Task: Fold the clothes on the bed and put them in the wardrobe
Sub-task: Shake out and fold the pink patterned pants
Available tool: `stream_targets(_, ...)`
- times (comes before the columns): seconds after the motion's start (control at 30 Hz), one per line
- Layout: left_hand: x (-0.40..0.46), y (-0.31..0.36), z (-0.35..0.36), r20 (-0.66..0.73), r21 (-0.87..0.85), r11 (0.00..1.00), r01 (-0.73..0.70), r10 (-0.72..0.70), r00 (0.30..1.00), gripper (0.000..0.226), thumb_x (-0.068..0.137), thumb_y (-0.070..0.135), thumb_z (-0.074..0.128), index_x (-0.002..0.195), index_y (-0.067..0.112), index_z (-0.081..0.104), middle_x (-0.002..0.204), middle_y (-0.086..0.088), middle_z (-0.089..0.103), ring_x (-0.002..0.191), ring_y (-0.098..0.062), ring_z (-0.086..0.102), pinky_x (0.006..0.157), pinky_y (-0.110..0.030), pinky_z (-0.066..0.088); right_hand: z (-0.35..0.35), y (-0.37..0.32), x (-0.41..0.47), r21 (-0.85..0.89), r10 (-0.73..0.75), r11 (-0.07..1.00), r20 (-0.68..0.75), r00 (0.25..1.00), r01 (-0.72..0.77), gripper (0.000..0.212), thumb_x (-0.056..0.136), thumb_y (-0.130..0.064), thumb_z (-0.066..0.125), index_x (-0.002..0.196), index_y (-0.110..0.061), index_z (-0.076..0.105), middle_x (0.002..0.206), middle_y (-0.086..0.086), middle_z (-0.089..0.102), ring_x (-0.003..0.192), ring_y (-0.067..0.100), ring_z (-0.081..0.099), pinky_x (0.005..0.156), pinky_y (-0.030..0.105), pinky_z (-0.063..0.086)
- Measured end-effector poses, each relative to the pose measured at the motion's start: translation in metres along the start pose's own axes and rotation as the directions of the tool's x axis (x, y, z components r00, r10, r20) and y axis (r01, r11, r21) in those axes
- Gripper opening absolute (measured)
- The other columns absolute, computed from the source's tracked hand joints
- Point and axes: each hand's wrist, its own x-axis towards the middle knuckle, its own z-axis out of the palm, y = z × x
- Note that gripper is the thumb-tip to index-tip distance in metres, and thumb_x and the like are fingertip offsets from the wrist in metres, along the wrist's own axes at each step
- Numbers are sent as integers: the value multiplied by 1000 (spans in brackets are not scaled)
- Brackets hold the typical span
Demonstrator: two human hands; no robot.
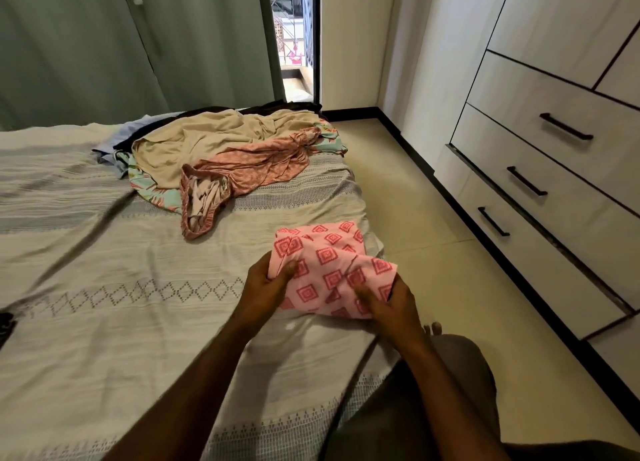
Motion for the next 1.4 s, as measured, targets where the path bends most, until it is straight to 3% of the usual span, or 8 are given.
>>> stream_targets(0.13, 23, 8, 10, -204, 163, 985, -49, 82, 976, 30, 99, 42, 60, 118, 18, 68, 102, -1, 77, 92, -17, 75, 76, -43, 63, 15, -26, 27, -66, -116, 992, -104, 988, 109, 56, 77, -59, 78, 121, -27, 62, 104, -7, 74, 91, 7, 73, 70, 29, 62)
stream_targets(0.27, 60, 16, 15, -421, 369, 929, 43, 125, 899, 32, 98, 45, 60, 96, 14, 66, 86, 3, 71, 79, -12, 69, 66, -30, 52, 28, -41, 74, -231, -181, 964, -201, 963, 133, 55, 83, -46, 80, 126, -22, 56, 105, -7, 71, 89, 9, 70, 71, 29, 60)
stream_targets(0.47, 84, -17, -7, -383, 586, 686, 431, -234, 894, 74, 78, 59, 77, 121, 5, 52, 122, -15, 63, 112, -35, 61, 91, -44, 54, 36, 0, 111, -632, 120, 751, -151, 981, -189, 69, 81, -55, 74, 126, -7, 54, 126, 19, 59, 115, 38, 59, 96, 43, 50)
stream_targets(0.7, 84, -1, -9, -141, 121, 842, 526, -510, 848, 24, 81, 17, 83, 95, 11, 65, 92, -12, 74, 78, -23, 73, 62, -32, 61, 38, -1, 125, -472, 266, 846, -34, 963, -250, 61, 83, -58, 70, 119, -9, 70, 117, 15, 72, 108, 34, 67, 94, 44, 54)
stream_targets(0.87, 67, 10, -31, -23, -102, 873, 476, -481, 877, 41, 88, 3, 71, 126, 12, 60, 110, -16, 75, 99, -36, 73, 87, -61, 57, 47, -18, 101, -296, 153, 947, 88, 984, -120, 52, 85, -46, 70, 130, -20, 63, 123, 3, 71, 112, 24, 67, 100, 48, 53)
stream_targets(1.0, 39, 28, -67, 10, -160, 910, 382, -386, 923, 43, 92, 6, 67, 133, 17, 56, 119, -15, 72, 106, -37, 71, 90, -63, 55, 70, -47, 84, -178, 104, 982, 210, 972, -66, 50, 80, -47, 71, 125, -29, 60, 121, -1, 71, 106, 21, 70, 95, 52, 56)
stream_targets(1.23, -58, 71, -178, -212, -189, 964, 185, -224, 951, 43, 90, 15, 73, 131, 9, 60, 120, -18, 71, 108, -34, 70, 92, -54, 57, 172, -112, 21, -97, 133, 991, 539, 832, -95, 46, 90, -14, 73, 130, -26, 53, 121, 2, 70, 98, 23, 74, 68, 44, 61)
stream_targets(1.4, -168, 71, -270, -430, -266, 951, 157, -263, 863, 44, 88, 11, 74, 130, 8, 60, 118, -17, 72, 109, -36, 70, 95, -53, 56, 279, -125, -54, -213, 201, 975, 733, 650, -60, 47, 90, -14, 73, 126, -34, 52, 116, -1, 69, 89, 28, 75, 56, 44, 59)
